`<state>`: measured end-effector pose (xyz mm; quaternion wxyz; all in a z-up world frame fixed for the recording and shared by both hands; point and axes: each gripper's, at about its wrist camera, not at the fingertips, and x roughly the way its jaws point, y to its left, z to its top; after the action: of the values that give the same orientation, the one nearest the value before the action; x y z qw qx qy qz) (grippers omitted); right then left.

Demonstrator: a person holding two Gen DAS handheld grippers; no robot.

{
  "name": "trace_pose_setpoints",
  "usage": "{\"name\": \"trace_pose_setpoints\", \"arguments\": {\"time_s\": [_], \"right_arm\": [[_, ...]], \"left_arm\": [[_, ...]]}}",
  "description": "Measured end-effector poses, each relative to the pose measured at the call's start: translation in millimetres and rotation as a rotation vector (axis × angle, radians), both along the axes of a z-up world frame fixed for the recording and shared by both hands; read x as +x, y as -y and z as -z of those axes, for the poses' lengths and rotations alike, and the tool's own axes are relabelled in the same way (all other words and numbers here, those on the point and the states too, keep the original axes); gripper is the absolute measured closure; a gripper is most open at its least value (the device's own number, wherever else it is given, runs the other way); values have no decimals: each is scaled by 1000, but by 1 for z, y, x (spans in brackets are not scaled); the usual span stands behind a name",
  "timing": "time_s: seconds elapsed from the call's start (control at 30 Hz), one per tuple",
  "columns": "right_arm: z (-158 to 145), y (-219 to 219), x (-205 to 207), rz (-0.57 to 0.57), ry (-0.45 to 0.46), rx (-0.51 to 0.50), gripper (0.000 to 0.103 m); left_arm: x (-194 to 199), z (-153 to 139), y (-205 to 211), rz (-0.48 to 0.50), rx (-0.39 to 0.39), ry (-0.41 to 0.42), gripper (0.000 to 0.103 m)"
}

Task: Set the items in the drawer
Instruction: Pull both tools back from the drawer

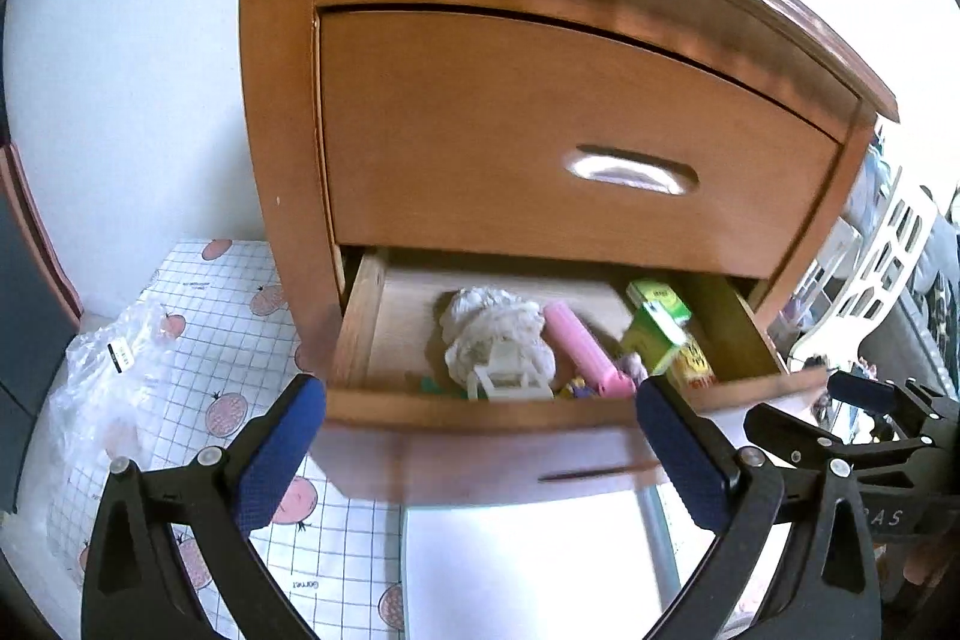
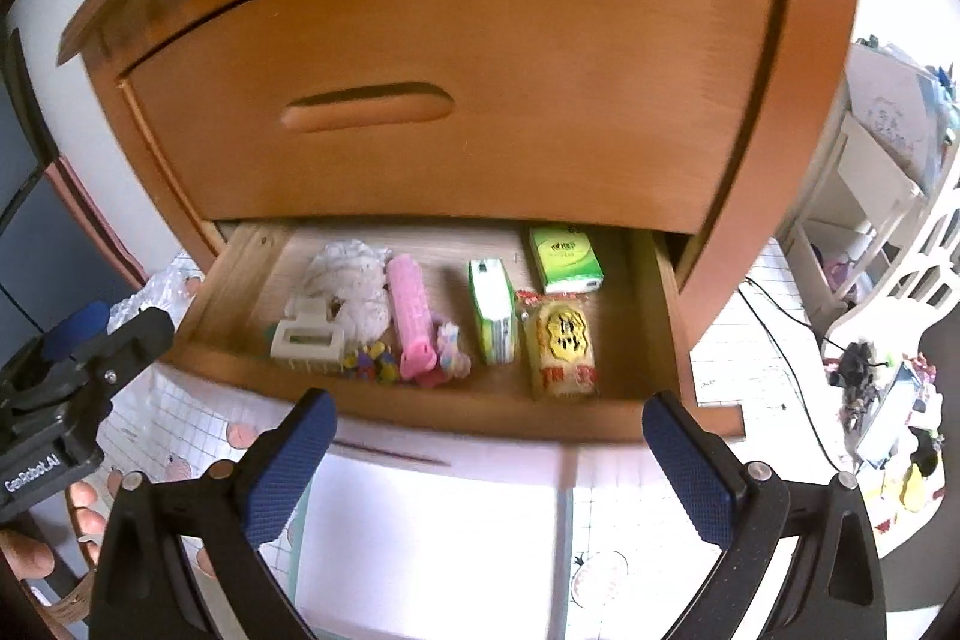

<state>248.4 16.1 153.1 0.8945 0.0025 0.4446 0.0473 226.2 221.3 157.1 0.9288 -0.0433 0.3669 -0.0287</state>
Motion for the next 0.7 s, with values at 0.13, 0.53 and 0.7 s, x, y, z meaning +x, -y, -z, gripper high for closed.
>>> {"name": "trace_pose_setpoints", "arguments": {"time_s": [0.13, 0.53, 0.7], "right_arm": [[8, 1, -20, 13, 15, 11, 0], [54, -1, -35, 37, 7, 13, 0], [67, 0, -27, 41, -9, 1, 0]], "left_arm": [[-19, 10, 4, -7, 2, 8, 0], [-26, 60, 3, -25, -14, -53, 0], [-14, 69, 3, -32, -12, -73, 0]]}}
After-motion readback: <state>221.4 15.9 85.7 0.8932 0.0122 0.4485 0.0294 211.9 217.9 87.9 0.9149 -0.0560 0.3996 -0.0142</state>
